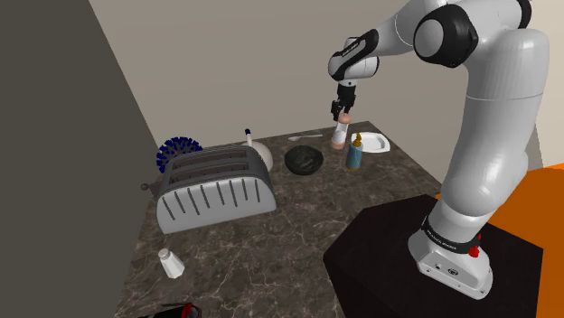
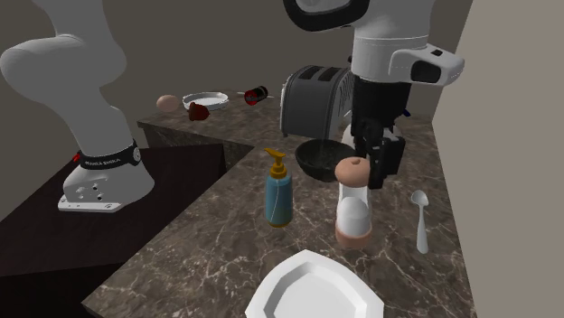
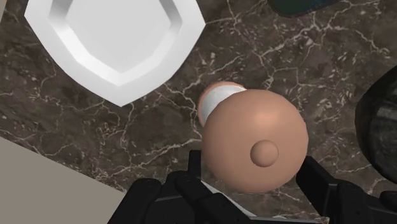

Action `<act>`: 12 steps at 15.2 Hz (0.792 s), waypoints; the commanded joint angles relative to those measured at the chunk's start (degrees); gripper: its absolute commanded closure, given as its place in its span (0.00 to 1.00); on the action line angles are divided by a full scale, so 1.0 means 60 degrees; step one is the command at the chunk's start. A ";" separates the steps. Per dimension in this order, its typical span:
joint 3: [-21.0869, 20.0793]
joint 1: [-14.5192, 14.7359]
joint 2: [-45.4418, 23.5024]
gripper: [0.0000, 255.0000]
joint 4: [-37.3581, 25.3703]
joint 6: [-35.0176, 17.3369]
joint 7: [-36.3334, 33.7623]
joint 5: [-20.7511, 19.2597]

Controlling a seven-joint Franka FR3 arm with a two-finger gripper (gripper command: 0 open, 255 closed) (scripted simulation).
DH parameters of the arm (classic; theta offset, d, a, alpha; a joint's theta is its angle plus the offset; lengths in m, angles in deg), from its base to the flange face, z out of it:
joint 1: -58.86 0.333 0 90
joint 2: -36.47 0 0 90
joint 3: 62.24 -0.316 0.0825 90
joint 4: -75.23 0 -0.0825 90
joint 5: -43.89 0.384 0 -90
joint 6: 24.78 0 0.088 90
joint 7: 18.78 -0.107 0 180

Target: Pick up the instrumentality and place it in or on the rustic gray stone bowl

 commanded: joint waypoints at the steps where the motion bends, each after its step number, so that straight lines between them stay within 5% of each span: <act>1: 0.0026 0.0022 0.0148 1.00 -0.0058 0.0196 -0.0057 -0.0077; 12: 0.0120 0.0086 0.0745 1.00 -0.0748 0.1433 -0.0319 -0.0411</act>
